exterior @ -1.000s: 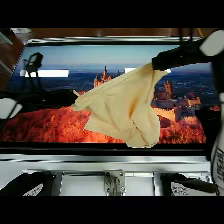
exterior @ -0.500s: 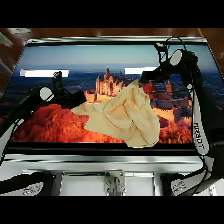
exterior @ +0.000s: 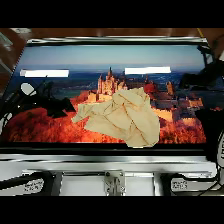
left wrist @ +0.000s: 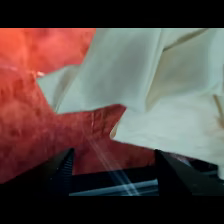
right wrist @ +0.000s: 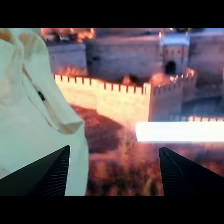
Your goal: Fold the shirts.
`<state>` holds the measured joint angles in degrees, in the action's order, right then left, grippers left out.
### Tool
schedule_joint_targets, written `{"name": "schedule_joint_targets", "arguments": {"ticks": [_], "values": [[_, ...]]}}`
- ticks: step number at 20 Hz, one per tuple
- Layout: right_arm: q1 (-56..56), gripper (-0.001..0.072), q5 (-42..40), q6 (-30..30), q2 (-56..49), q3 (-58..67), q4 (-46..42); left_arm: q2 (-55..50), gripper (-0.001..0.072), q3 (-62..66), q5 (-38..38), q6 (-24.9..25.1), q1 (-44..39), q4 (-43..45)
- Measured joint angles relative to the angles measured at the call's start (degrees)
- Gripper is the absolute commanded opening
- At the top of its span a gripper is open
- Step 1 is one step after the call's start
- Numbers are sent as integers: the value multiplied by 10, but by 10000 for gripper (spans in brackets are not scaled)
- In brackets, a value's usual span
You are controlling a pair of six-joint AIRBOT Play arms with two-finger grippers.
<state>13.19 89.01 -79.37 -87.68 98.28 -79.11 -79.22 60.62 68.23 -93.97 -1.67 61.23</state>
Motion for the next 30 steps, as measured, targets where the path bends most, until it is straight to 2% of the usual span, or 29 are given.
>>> {"name": "schedule_joint_targets", "arguments": {"ticks": [5,10,16,18,19,22,24,26,30], "values": [[82,652,52,-1,10,-46,101,-14,597,-98,-54,33,-24,-71],[101,652,47,5,12,-61,133,-52,596,-125,-130,45,-65,-137],[106,652,38,15,12,-65,137,-71,584,-130,-182,46,-85,-185],[105,653,36,16,12,-70,132,-74,424,-131,-199,47,-87,-193],[105,653,37,17,12,-75,128,-77,393,-132,-203,48,-87,-197],[106,653,41,18,12,-111,117,-83,369,-131,-209,48,-96,-208],[105,653,44,19,12,-141,114,-91,190,-131,-209,48,-105,-214],[106,654,45,19,12,-169,110,-99,46,-132,-205,49,-112,-217],[106,654,52,19,12,-231,99,-104,44,-131,-192,64,-115,-222]]}}
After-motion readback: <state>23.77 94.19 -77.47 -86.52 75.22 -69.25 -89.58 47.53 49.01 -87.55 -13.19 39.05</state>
